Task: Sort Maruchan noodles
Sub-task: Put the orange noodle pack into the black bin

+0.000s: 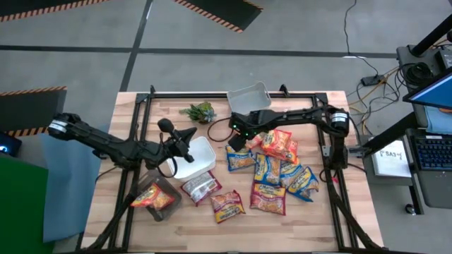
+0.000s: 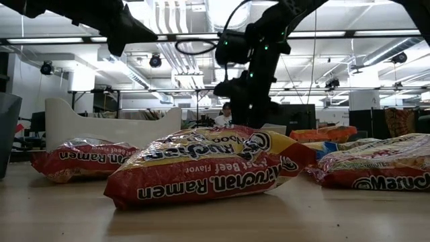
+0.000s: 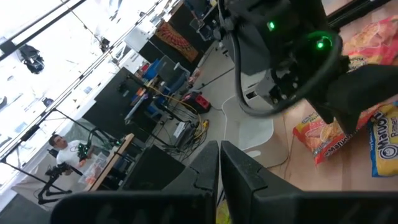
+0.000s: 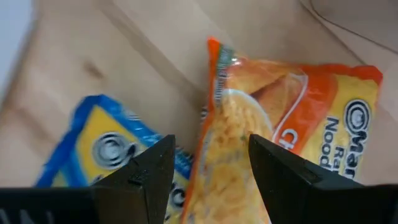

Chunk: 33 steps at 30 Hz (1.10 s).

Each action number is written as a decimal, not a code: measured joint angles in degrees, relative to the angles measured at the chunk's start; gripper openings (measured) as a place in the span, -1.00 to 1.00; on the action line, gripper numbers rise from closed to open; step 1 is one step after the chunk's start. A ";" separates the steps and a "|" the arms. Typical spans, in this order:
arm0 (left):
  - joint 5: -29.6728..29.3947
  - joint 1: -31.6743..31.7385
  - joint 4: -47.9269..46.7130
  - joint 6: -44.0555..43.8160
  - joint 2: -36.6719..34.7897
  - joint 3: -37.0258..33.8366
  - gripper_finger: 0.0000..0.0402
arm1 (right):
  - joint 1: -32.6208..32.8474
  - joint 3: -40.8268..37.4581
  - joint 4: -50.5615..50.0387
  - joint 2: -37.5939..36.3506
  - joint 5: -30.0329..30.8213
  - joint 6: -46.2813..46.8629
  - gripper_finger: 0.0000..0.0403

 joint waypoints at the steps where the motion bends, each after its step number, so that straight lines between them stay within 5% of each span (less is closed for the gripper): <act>1: 0.01 0.00 -0.07 0.00 0.00 0.00 -1.00 | 0.00 0.00 -0.09 0.52 0.29 -0.02 -0.05; 17: 0.01 0.00 -0.05 0.00 0.01 0.04 -1.00 | 0.04 -0.22 -0.30 5.80 7.07 -0.50 -0.10; 27: -0.85 -1.24 1.93 0.17 -2.36 0.07 -1.00 | 0.27 -0.31 -0.30 5.77 8.07 -3.87 -0.86; 33: -0.87 -7.67 2.63 0.26 -9.17 0.07 -1.00 | 0.62 -0.57 -0.34 1.40 6.67 -6.78 -0.95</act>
